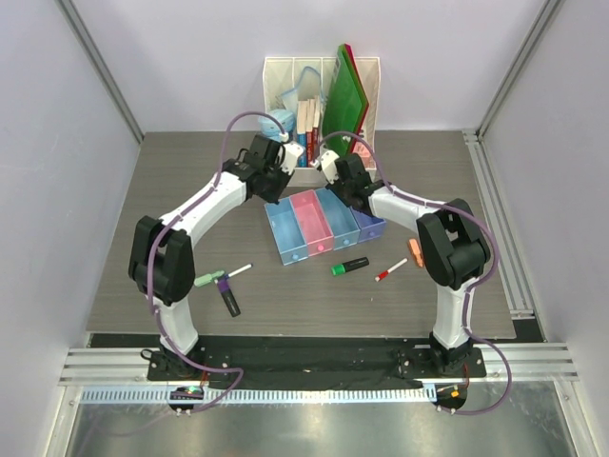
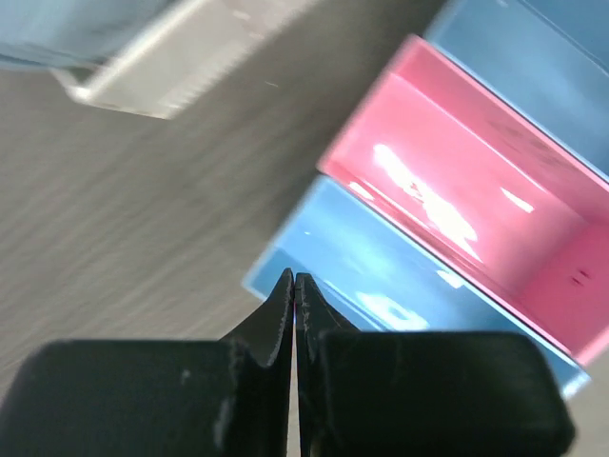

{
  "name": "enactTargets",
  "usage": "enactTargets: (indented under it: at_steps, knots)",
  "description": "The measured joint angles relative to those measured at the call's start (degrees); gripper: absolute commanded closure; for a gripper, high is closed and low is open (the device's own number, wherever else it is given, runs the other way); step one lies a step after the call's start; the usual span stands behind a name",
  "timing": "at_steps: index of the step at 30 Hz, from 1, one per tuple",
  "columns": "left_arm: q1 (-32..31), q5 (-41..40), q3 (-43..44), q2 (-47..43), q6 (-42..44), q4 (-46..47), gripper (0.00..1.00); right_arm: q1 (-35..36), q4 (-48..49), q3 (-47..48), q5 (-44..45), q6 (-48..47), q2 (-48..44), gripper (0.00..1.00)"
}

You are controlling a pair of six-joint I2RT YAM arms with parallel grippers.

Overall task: Sort the stationery into containers
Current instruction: Move the storage box to the center of the board.

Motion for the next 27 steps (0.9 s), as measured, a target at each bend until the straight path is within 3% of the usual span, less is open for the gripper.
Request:
enactTargets:
  at_steps: [6, 13, 18, 27]
  knots:
    - [-0.6, 8.2, -1.1, 1.0, 0.0, -2.7, 1.00, 0.0, 0.0, 0.0, 0.0, 0.0, 0.0, 0.92]
    - [-2.0, 7.6, -1.7, 4.5, 1.3, -2.7, 1.00, 0.0, 0.0, 0.0, 0.2, 0.4, 0.0, 0.92]
    - [-2.9, 5.1, -1.7, 7.8, 2.2, -2.1, 1.00, 0.0, 0.1, -0.1, -0.1, 0.4, 0.0, 0.92]
    - [-6.0, -7.0, -3.1, 10.5, 8.3, 3.9, 1.00, 0.0, 0.2, -0.1, 0.3, 0.2, 0.0, 0.92]
